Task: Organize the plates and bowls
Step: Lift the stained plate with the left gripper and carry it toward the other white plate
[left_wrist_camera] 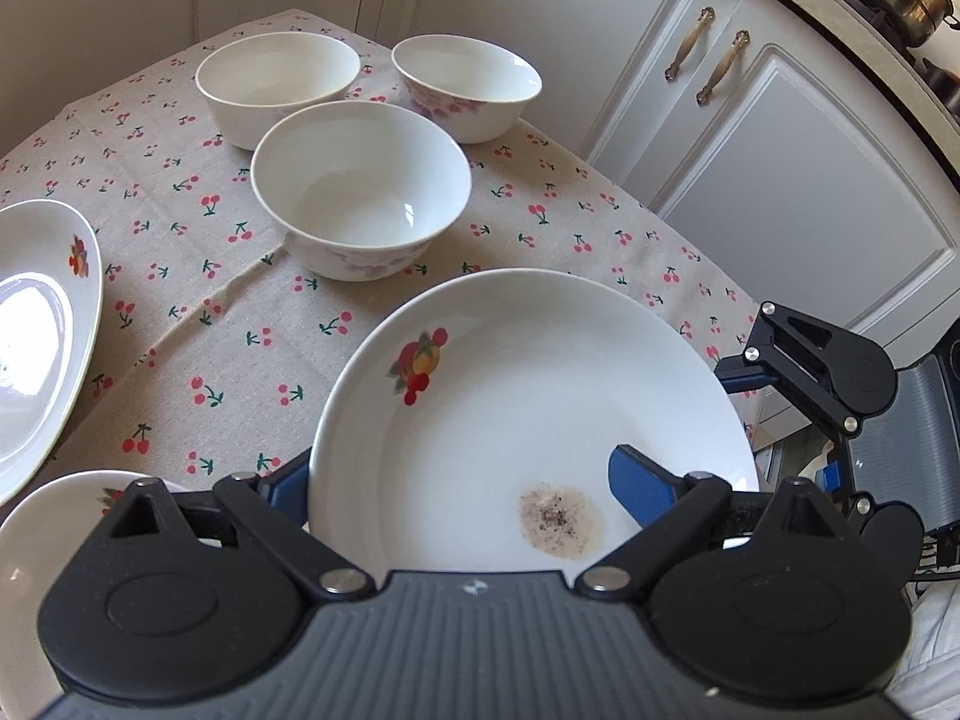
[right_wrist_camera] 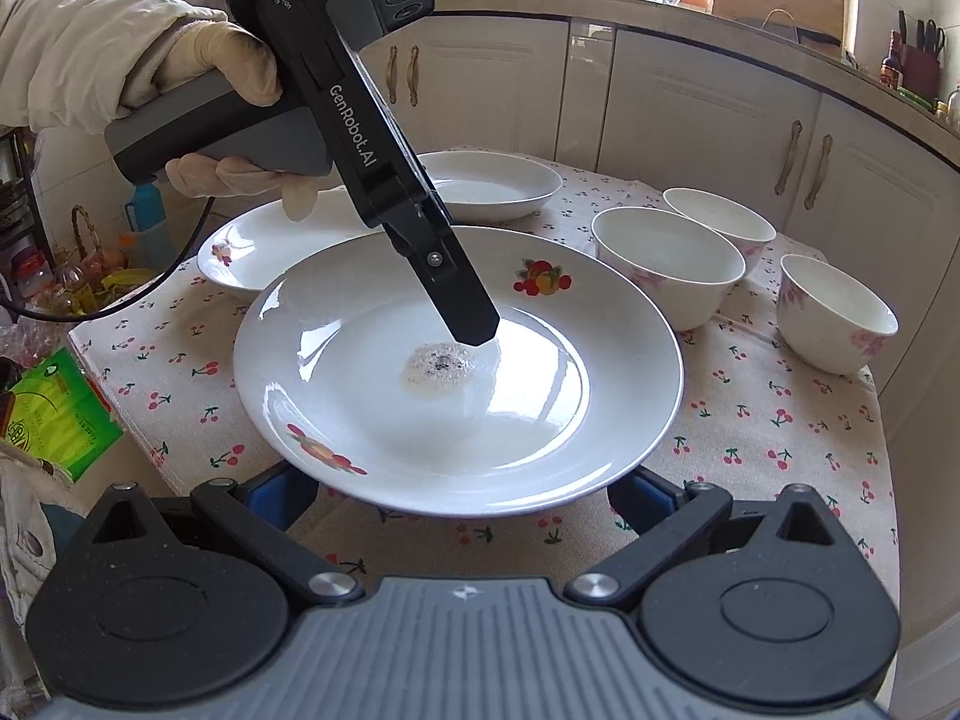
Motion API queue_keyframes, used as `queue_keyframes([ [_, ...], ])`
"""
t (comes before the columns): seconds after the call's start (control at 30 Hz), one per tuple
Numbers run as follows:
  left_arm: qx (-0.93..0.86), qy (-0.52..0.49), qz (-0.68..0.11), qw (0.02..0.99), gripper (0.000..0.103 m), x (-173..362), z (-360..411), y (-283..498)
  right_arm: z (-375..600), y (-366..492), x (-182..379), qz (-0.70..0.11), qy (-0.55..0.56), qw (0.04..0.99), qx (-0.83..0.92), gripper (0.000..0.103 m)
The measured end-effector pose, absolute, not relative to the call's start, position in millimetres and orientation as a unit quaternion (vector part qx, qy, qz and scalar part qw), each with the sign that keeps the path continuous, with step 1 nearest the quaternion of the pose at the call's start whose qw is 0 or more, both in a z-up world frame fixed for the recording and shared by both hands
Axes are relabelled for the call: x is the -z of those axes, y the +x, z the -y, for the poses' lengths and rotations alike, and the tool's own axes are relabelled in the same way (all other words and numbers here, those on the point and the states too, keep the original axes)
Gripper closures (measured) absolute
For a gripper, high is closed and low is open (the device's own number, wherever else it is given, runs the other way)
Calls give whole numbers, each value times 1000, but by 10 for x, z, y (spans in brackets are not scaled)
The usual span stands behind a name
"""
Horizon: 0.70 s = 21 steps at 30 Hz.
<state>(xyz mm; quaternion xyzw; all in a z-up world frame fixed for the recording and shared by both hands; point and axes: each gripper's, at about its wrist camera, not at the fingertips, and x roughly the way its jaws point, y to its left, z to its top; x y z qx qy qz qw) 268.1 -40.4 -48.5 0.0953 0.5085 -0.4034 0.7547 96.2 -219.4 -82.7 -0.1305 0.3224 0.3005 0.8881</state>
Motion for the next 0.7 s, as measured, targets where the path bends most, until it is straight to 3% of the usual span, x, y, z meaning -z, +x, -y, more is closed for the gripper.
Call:
queue_keyframes([
  [0.7, 334, 38, -488, 806, 7, 292, -560, 2636, 1513, 1346, 681, -309, -155, 864, -367, 0],
])
